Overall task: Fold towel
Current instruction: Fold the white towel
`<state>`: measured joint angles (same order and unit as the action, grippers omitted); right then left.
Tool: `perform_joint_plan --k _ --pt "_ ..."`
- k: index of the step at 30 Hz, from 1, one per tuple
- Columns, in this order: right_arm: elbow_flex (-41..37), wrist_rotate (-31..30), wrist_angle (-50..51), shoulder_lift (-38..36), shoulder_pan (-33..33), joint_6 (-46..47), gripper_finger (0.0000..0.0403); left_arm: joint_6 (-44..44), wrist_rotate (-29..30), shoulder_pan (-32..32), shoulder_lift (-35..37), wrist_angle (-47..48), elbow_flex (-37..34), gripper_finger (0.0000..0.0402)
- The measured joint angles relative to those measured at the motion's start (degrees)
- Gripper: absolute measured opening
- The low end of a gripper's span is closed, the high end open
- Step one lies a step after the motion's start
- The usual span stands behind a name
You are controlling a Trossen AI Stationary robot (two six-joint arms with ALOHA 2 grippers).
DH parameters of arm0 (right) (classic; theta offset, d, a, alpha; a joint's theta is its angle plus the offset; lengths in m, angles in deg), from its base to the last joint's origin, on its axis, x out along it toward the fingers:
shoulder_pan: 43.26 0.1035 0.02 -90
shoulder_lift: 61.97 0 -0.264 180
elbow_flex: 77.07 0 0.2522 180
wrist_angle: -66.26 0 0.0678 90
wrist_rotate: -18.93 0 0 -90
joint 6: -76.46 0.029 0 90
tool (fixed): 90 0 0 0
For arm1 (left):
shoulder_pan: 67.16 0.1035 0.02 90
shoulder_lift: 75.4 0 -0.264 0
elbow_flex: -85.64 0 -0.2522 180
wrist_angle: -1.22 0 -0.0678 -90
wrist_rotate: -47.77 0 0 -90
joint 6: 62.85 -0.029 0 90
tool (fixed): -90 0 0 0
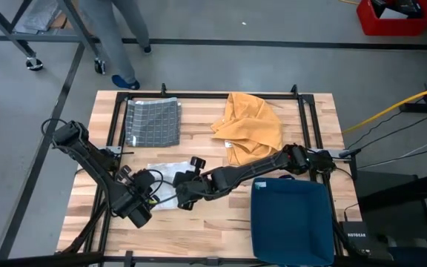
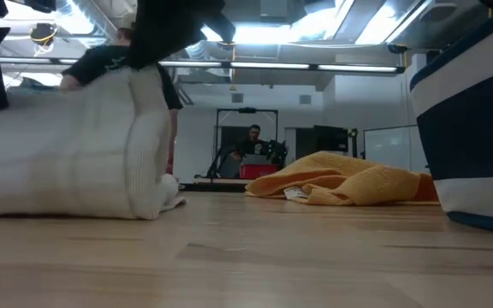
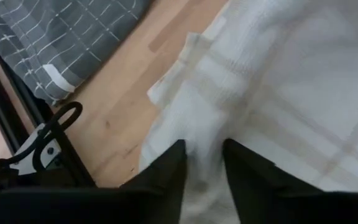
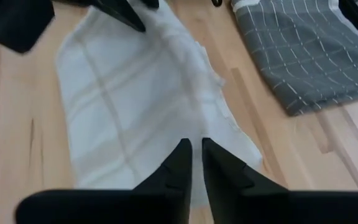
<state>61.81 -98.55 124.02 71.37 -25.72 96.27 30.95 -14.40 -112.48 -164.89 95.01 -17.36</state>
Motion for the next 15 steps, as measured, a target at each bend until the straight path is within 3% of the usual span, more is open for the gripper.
perform_joint_plan --k 7,10,15 --pt "-0.02 0.00 2.58 0.00 0.02 0.07 0.0111 -0.05 0.21 0.00 -0.02 0.20 0.00 0.0181" --pt "-0.02 0.00 2.59 0.00 0.00 0.07 0.0146 0.80 0.51 0.00 -0.02 1.55 0.00 0.0190" --pt "-0.07 0.02 2.55 0.04 0.01 0.09 0.0180 11.26 3.65 0.00 -0.02 7.51 0.00 0.0182"
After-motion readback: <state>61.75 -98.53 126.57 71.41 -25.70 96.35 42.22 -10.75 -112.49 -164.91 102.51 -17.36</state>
